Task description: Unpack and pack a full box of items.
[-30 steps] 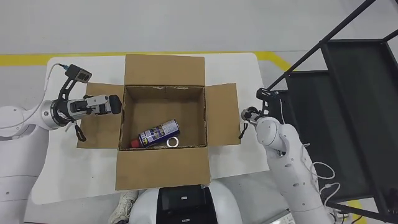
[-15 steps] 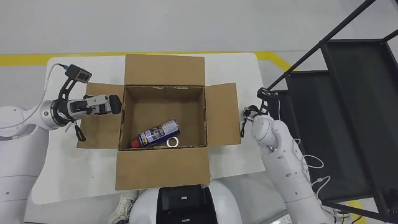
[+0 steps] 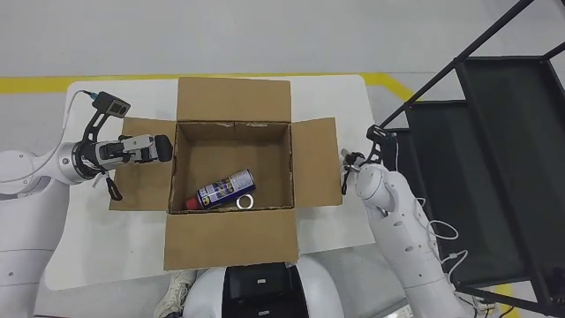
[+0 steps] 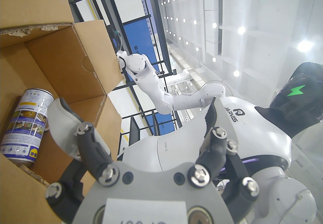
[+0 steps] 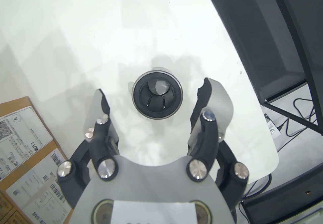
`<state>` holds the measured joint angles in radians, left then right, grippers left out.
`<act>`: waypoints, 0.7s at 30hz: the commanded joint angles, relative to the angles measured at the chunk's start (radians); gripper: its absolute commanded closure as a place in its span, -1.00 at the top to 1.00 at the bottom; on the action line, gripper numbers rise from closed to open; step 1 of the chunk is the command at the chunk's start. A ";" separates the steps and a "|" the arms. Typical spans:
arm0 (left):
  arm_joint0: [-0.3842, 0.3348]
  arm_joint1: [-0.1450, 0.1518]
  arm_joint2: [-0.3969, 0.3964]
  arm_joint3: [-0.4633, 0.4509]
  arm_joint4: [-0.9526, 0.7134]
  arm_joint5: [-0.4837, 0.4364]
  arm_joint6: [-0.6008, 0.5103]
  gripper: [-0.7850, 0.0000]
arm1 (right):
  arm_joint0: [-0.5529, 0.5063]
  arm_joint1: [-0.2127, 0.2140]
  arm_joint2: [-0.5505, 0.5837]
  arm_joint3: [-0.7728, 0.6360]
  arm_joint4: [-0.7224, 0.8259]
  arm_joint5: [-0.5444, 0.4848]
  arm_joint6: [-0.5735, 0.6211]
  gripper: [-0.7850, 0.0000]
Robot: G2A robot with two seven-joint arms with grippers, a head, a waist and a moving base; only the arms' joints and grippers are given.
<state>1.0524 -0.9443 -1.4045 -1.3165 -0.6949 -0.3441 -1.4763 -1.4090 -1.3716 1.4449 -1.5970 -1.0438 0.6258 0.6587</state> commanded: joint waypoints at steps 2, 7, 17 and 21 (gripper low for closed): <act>0.000 0.000 0.000 0.000 0.000 0.000 0.000 1.00 | -0.062 0.002 0.021 -0.111 -0.010 0.032 -0.029 1.00; 0.000 0.000 0.000 0.000 0.000 0.000 0.000 1.00 | -0.149 0.002 0.044 -0.288 -0.048 0.093 -0.086 1.00; 0.000 0.000 0.000 0.000 0.000 0.000 0.000 1.00 | -0.175 0.004 -0.011 -0.562 -0.198 0.058 -0.091 1.00; 0.000 0.000 0.000 0.000 0.000 0.000 0.000 1.00 | -0.160 0.010 -0.072 -0.656 -0.230 -0.101 0.006 1.00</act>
<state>1.0524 -0.9443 -1.4045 -1.3165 -0.6949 -0.3441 -1.4763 -1.5728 -1.3630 1.3834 -2.2352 -1.2754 0.5738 0.6382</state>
